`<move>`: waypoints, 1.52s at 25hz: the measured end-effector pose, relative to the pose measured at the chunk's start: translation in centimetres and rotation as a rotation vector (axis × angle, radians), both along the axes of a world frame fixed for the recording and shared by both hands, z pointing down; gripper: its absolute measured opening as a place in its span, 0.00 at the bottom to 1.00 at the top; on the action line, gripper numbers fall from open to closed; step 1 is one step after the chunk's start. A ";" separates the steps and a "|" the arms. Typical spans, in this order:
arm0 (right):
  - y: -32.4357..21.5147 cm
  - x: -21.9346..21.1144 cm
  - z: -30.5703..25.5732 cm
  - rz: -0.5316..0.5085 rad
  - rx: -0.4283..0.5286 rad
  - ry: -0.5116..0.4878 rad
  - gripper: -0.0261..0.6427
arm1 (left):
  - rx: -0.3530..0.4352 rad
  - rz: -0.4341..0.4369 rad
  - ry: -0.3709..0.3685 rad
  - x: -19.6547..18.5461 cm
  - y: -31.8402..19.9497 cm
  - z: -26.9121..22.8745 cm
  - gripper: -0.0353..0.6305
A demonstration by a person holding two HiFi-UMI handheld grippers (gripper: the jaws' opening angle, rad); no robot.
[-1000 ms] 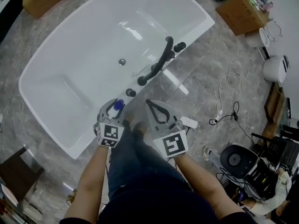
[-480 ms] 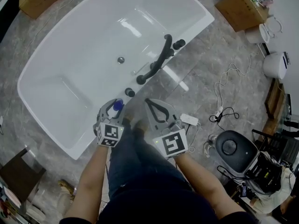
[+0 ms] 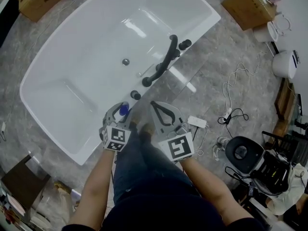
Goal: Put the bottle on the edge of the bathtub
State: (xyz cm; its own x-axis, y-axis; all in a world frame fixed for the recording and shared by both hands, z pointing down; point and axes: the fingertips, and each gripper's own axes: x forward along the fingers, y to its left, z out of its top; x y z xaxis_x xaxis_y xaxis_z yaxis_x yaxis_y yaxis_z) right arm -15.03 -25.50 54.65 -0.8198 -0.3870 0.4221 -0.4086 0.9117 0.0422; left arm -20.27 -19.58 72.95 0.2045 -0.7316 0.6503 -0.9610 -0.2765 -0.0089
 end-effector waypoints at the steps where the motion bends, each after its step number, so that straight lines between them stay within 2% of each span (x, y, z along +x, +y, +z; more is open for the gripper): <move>1: -0.1 0.1 -0.1 0.002 0.001 0.000 0.06 | -0.012 0.003 0.011 0.1 0.1 0.2 0.29; 5: 0.0 0.0 -0.5 0.008 0.009 0.001 0.06 | -0.056 0.014 0.054 0.0 0.7 0.7 0.31; 13: 0.2 0.6 -1.6 0.036 0.023 -0.005 0.06 | -0.096 0.016 0.052 -0.5 1.9 0.4 0.32; 22: 0.8 1.9 -3.6 0.068 0.081 -0.029 0.06 | -0.140 0.026 0.003 -1.4 4.9 -0.4 0.31; 24: 0.9 2.2 -4.2 0.096 0.077 -0.048 0.06 | -0.139 0.025 -0.016 -1.8 5.6 -0.9 0.29; 25: 1.0 2.4 -4.5 0.109 0.077 -0.056 0.06 | -0.133 0.022 -0.024 -1.9 5.8 -1.2 0.28; 28: 1.4 3.5 -5.1 0.134 0.092 -0.077 0.06 | -0.088 -0.014 -0.042 -2.6 6.1 -3.1 0.06; 34: 1.7 6.0 -6.3 0.182 0.142 -0.069 0.06 | 0.048 -0.103 -0.058 -4.6 5.0 -8.3 0.06; 38: 1.3 8.1 -7.3 0.247 0.143 -0.112 0.06 | 0.173 -0.102 -0.076 -4.3 3.1 -13.1 0.06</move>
